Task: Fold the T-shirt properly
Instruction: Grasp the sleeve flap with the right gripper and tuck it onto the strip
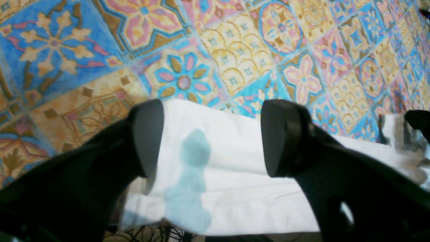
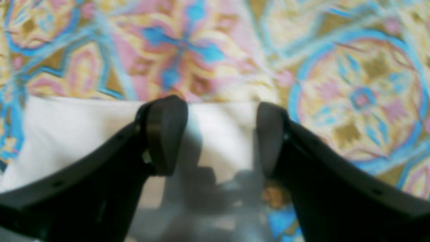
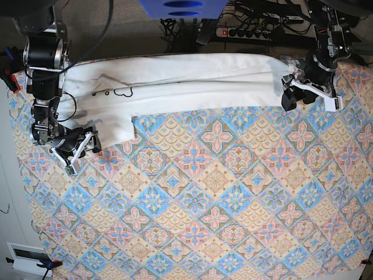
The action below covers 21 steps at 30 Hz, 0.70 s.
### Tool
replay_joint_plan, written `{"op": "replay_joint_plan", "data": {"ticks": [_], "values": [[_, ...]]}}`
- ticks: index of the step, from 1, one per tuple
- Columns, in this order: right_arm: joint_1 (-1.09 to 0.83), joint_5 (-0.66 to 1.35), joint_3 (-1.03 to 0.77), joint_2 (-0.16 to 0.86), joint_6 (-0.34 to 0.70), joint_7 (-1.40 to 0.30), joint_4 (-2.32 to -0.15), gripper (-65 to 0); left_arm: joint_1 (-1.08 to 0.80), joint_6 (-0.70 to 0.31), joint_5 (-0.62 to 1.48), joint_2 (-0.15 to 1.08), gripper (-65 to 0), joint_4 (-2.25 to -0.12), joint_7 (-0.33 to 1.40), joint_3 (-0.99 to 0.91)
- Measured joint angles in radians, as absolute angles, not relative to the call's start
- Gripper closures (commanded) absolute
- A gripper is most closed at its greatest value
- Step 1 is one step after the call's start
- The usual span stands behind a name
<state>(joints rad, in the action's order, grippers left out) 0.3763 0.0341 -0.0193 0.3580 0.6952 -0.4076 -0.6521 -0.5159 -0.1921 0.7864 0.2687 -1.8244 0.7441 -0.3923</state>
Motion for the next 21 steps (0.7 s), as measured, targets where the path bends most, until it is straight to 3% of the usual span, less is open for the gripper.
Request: {"op": "replay_joint_plan", "data": {"ticks": [13, 21], "values": [[0.376, 0.031, -0.02, 0.352, 0.695, -0.387, -0.654, -35.7, -0.516, -0.191, 0.786, 0.26, -44.4, -1.824, 0.744, -0.392], [0.376, 0.029, -0.139, 0.358, 0.688, -0.389, -0.654, -35.7, -0.516, -0.191, 0.786, 0.26, -44.4, -1.824, 0.744, -0.392]]}}
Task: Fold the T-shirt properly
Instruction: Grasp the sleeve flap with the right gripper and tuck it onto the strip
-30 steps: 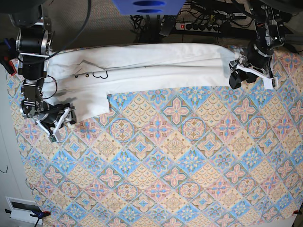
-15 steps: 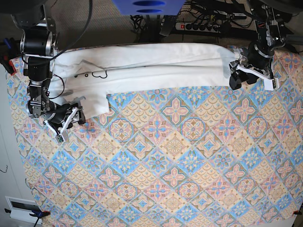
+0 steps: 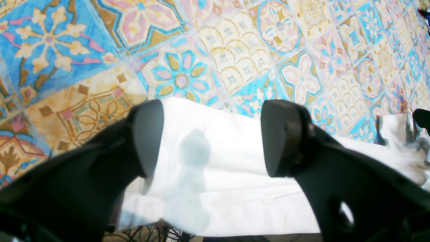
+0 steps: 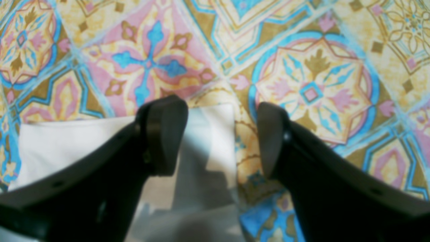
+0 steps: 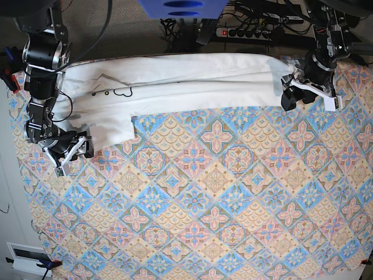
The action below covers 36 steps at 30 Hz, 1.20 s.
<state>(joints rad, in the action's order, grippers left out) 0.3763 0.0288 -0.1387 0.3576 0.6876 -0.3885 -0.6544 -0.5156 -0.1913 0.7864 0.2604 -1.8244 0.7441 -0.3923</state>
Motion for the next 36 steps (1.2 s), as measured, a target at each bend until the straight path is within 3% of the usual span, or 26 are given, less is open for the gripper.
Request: {"op": "replay_joint_plan", "data": {"ticks": [12, 18, 20, 28, 32, 36], "values": [[0.374, 0.038, -0.129, 0.371, 0.694, -0.352, -0.581, -35.7, -0.513, -0.191, 0.786, 0.26, -44.4, -1.824, 0.744, -0.392], [0.368, 0.047, 0.0, 0.382, 0.68, -0.295, -0.576, -35.2, -0.513, -0.191, 0.787, 0.258, -44.4, -1.824, 0.744, -0.392], [0.365, 0.053, 0.006, 0.382, 0.68, -0.284, -0.576, -30.4, -0.513, -0.191, 0.786, 0.258, -44.4, -1.824, 0.744, -0.392], [0.362, 0.053, 0.005, 0.38, 0.687, -0.299, -0.58, -1.0, -0.513, -0.191, 0.786, 0.258, -44.3, -1.824, 0.744, -0.392], [0.357, 0.052, 0.005, 0.379, 0.687, -0.313, -0.604, -0.2, -0.513, -0.191, 0.787, 0.258, -44.3, -1.824, 0.743, -0.392], [0.277, 0.031, -0.007, 0.369, 0.692, -0.416, -0.786, -0.2, -0.513, -0.191, 0.786, 0.257, -44.3, -1.824, 0.74, -0.393]]}}
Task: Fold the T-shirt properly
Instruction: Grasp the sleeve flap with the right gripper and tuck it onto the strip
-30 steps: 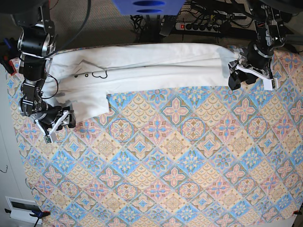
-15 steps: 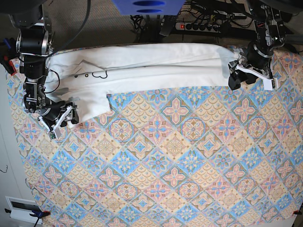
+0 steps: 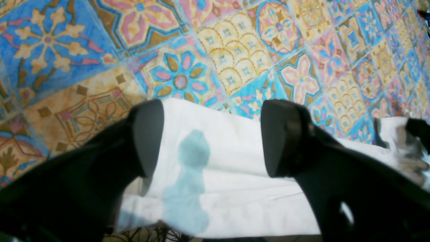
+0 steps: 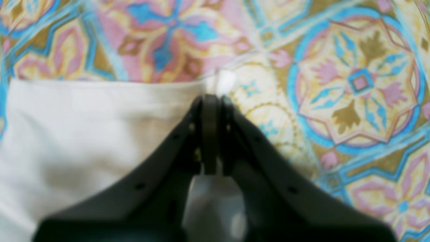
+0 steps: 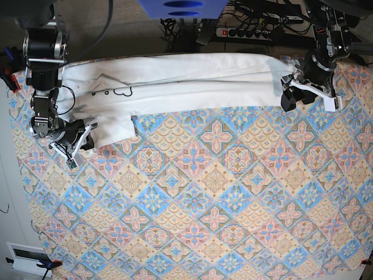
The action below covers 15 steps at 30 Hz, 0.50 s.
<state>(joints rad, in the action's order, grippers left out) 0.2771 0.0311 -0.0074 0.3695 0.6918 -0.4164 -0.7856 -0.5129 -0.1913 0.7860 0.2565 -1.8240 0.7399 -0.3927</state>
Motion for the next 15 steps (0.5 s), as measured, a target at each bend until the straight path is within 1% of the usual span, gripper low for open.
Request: {"op": "replay_joint_plan", "data": {"ticks": [4, 7, 10, 15], "values": [[0.126, 0.021, -0.119, 0.361, 0.698, -0.573, -1.067, -0.2, -0.513, -0.191, 0.786, 0.258, -44.3, -1.822, 0.736, -0.393], [0.077, 0.028, -0.167, 0.376, 0.693, -0.658, -1.249, -0.2, -0.513, -0.191, 0.786, 0.255, -44.3, -1.822, 0.737, -0.392], [0.025, 0.043, -0.189, 0.373, 0.698, -0.693, -1.388, -0.2, -0.513, -0.192, 0.786, 0.255, -44.3, -1.822, 0.737, -0.389], [-0.111, 0.027, -0.239, 0.366, 0.702, -0.799, -1.571, -0.2, -0.511, -0.192, 0.786, 0.257, -44.3, -1.81, 0.734, -0.39]]}}
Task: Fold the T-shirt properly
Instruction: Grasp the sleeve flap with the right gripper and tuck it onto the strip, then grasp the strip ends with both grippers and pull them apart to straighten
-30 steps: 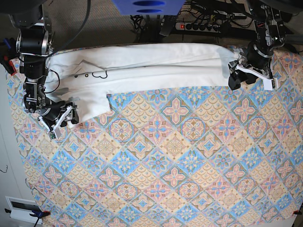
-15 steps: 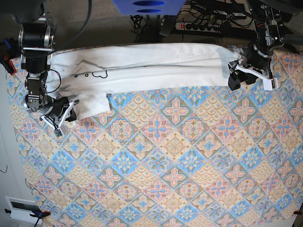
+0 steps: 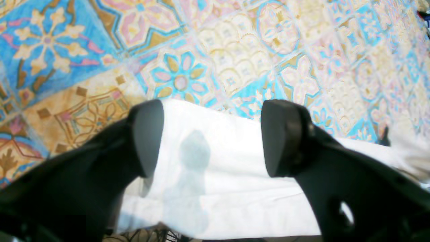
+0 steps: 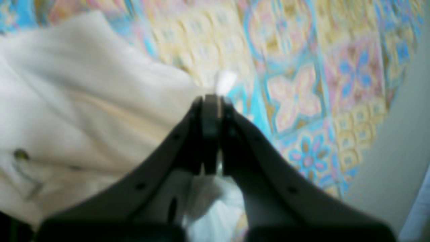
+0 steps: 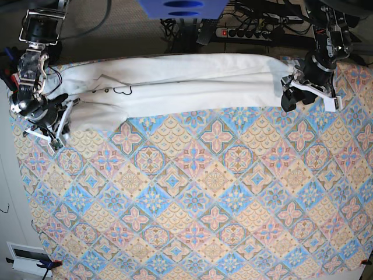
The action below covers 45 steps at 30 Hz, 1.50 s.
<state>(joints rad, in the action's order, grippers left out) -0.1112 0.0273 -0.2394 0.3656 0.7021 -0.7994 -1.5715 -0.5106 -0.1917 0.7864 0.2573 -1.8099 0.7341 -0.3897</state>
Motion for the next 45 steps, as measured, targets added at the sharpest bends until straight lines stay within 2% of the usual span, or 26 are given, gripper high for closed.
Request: {"op": "replay_joint_plan", "data": {"ticks": [7, 18, 24, 27, 31, 38, 45], "values": [[-0.25, 0.051, -0.274, 0.366, 0.702, -0.828, -1.761, -0.2, -0.511, -0.191, 0.786, 0.256, -44.3, -1.769, 0.735, -0.39], [-0.342, 0.034, -0.261, 0.367, 0.703, -0.834, -1.742, -1.1, -0.51, -0.191, 0.782, 0.266, -44.3, -1.76, 0.736, -0.39], [-0.333, 0.033, -0.202, 0.363, 0.703, -0.832, -1.65, -15.7, -0.513, -0.192, 0.779, 0.339, -44.8, -1.76, 0.741, -0.384], [-0.338, 0.033, -0.226, 0.363, 0.703, -0.831, -1.649, -20.2, -0.514, -0.192, 0.779, 0.354, -45.0, -1.759, 0.745, -0.389], [-0.338, 0.033, -0.287, 0.363, 0.703, -0.831, -1.655, -20.4, -0.516, -0.199, 0.78, 0.387, -45.0, -1.751, 0.849, -0.384], [-0.336, 0.034, -0.347, 0.284, 0.706, -0.827, -1.728, -20.6, -0.513, -0.199, 0.78, 0.444, -45.0, -1.69, 0.85, -0.382], [-0.336, 0.029, -0.347, 0.282, 0.703, -0.834, -1.75, -20.6, -0.471, -0.196, 0.777, 0.443, -45.0, -1.557, 0.852, -0.375]]}}
